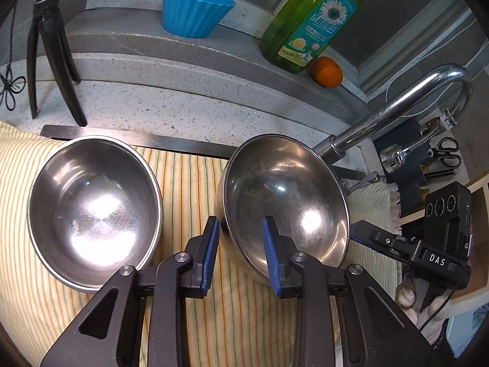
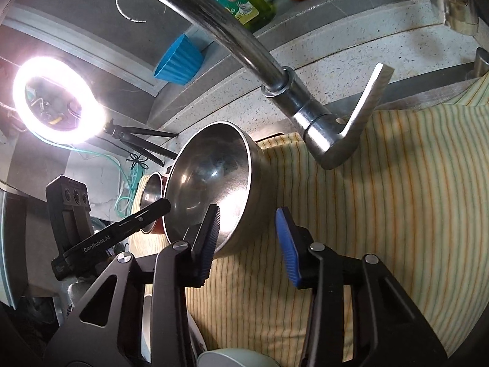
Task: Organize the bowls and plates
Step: 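Move the left tool to the large steel bowl and grasp its rim, then lift the steel bowl with the left tool and carry it beside the plate stack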
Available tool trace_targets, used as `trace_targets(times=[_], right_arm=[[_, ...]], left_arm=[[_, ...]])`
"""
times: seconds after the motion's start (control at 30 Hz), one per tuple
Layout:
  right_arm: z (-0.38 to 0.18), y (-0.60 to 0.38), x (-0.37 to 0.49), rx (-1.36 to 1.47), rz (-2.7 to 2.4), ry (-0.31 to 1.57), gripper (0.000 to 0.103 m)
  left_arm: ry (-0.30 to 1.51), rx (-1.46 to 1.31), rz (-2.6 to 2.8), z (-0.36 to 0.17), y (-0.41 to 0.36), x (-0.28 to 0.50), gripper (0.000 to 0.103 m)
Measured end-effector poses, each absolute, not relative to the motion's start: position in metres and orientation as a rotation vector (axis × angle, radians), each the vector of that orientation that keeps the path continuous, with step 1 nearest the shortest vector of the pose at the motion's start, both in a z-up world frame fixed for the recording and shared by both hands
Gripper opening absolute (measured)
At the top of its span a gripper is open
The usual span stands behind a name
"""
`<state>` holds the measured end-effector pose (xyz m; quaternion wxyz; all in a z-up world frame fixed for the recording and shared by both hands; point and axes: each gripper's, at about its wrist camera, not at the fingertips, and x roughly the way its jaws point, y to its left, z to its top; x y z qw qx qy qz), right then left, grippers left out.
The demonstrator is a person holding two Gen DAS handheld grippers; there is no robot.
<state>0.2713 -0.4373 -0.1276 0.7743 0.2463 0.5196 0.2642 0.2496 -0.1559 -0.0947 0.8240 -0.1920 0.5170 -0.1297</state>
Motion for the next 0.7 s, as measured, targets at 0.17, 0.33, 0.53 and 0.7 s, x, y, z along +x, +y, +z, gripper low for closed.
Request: trace_targets(times=[0.17,0.33,0.53,0.7], right_arm=[[-0.131,-0.427,0.275,0.517,0.57,1.14,0.022],[-0.133,-0.419,0.277,0.498,0.55,1.14,0.019],[-0.126,-0.413,0.272,0.444,0.534,1.13,0.018],[-0.12,-0.409,0.266,0.419,0.534,1.121,0.018]], left_arm=[[1.11,-0.42,-0.277,-0.1,-0.155,0.254,0.023],[1.112,-0.432,-0.285,-0.103,-0.152,0.255,0.023],[1.109,-0.41,-0.287,-0.102,-0.153,0.251,0.023],[1.107,-0.404,-0.299,-0.1,-0.151,0.244,0.023]])
